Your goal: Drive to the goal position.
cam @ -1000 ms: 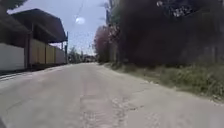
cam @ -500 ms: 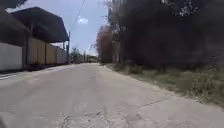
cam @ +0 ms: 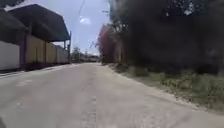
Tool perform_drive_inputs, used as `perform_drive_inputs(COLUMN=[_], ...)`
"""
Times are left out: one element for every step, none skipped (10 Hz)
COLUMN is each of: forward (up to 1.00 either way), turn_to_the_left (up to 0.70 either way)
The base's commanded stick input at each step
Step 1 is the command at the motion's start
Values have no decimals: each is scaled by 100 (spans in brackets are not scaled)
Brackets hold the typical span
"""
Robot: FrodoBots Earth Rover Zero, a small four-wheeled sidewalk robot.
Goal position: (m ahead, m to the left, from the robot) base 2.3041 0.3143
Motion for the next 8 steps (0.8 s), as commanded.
perform_drive_inputs(forward=[100,100,100,100,100,100,100,100], turn_to_the_left=[4,4,29,44,44,44,44,32])
